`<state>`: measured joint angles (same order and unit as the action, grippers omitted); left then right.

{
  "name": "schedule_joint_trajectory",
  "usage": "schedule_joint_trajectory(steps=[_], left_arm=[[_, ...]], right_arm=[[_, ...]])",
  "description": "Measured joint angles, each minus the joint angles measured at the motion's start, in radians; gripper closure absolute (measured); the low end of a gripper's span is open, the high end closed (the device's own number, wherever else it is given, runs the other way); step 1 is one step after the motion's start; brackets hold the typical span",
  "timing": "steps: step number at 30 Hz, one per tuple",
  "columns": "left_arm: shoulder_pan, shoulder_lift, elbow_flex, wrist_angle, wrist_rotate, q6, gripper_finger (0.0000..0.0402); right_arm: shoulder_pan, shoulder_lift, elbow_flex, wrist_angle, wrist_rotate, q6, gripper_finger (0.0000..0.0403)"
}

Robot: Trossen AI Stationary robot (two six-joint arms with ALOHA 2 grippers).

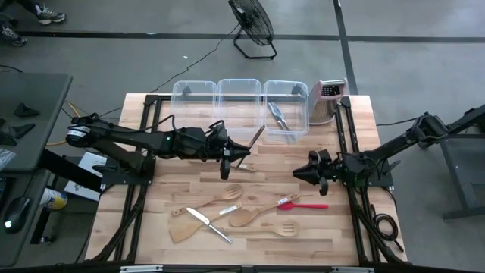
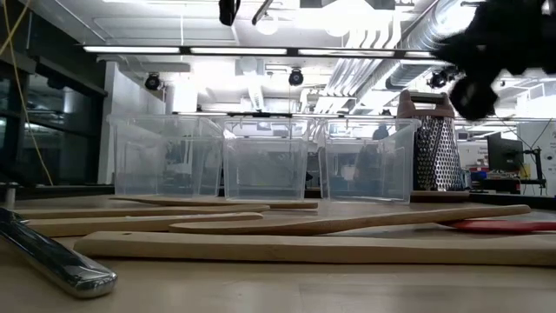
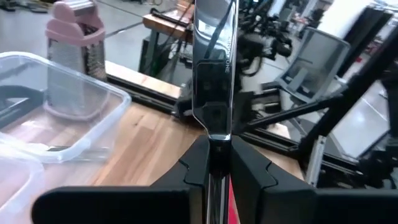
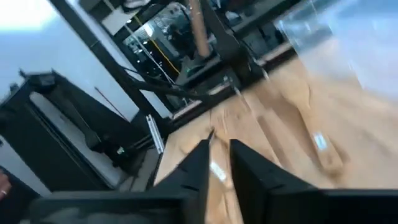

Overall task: Pick & Place Kitchen Items
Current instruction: Put the table knife into the right transparent bin

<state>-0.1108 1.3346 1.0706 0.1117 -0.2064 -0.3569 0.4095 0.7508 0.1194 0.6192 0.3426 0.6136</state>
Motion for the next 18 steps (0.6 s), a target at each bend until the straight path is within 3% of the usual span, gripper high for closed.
schedule_joint_trajectory(steps=[9,13,18], left_arm=[[0.000,0.000,0.000,0.008,-0.017,0.005,0.0366],[0.000,0.000,0.000,0.014,-0.017,0.011,0.0366],[0.000,0.000,0.000,0.014,-0.017,0.011,0.0366]], right_arm=[[-0.088,0.174,0.253,-0.116,0.071,-0.235,0.0194],[-0.149,0.285,0.346,-0.110,0.009,-0.295,0.0163],[-0.203,0.433,0.427,-0.029,-0.103,-0.300,0.0156]])
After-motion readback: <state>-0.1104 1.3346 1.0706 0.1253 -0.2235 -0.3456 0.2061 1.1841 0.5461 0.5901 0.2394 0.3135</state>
